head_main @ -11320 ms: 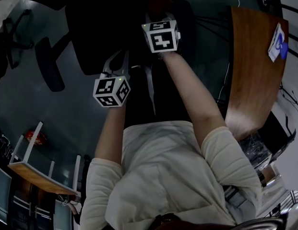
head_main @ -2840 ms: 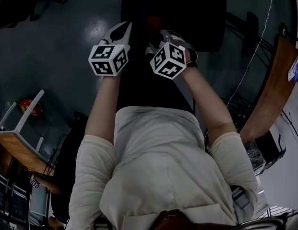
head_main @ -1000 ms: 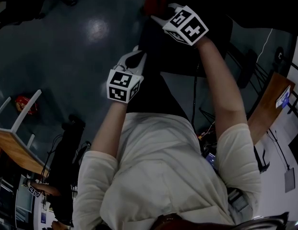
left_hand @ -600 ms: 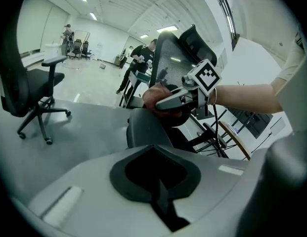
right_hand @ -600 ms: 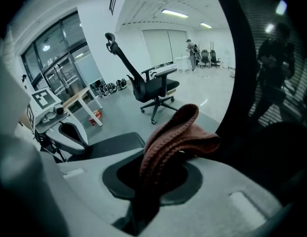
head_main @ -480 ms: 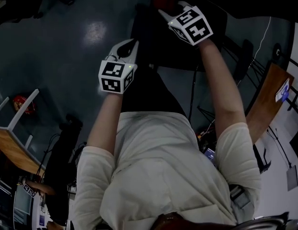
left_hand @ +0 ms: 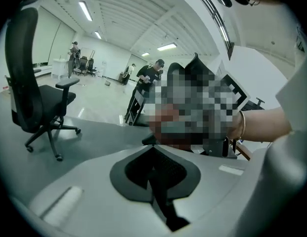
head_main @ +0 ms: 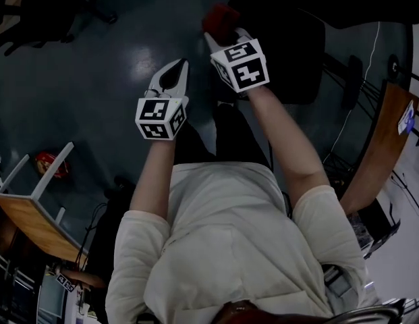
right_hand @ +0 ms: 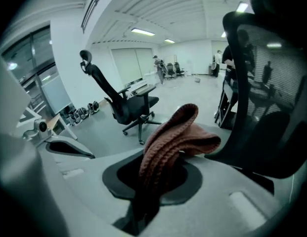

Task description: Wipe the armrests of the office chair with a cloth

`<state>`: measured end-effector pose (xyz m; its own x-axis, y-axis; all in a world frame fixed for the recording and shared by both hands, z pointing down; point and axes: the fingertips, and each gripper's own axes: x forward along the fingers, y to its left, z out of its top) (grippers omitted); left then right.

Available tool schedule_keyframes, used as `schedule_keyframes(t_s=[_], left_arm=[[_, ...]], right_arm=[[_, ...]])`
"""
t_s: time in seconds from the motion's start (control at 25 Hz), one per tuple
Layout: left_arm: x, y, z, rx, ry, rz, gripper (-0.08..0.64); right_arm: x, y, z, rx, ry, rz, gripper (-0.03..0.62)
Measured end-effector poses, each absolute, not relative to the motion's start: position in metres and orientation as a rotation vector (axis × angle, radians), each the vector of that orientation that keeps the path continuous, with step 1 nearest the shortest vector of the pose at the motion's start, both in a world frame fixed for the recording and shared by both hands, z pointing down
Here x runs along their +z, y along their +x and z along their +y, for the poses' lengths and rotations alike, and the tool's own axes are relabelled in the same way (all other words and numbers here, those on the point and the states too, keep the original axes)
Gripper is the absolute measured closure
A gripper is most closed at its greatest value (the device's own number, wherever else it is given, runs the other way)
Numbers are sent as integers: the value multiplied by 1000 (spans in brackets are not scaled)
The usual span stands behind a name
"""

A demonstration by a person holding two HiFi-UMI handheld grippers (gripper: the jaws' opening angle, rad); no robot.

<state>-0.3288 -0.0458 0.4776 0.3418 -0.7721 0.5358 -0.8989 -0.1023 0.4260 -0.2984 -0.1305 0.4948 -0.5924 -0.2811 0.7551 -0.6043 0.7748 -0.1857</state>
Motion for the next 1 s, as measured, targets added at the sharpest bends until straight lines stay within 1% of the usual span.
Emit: schedule_keyframes(t_s=[0.24,0.44,0.72,1.0], left_arm=[[487,-384,-36,288,1972,-1353,543],[501,-412,-26,330,2010,-1269,543],[512,-409,-3,344,2043,-1177,543],[509,-392,22,292,2026,-1196,543]], right_arm=[[523,-335,-125,752,964,-2104,545],[553,-340,-121,889,1159,-2022,545],[570,-313,-94,1177,1408,-1903,545],[573,-305,-49,1208,1369,-1891,545]])
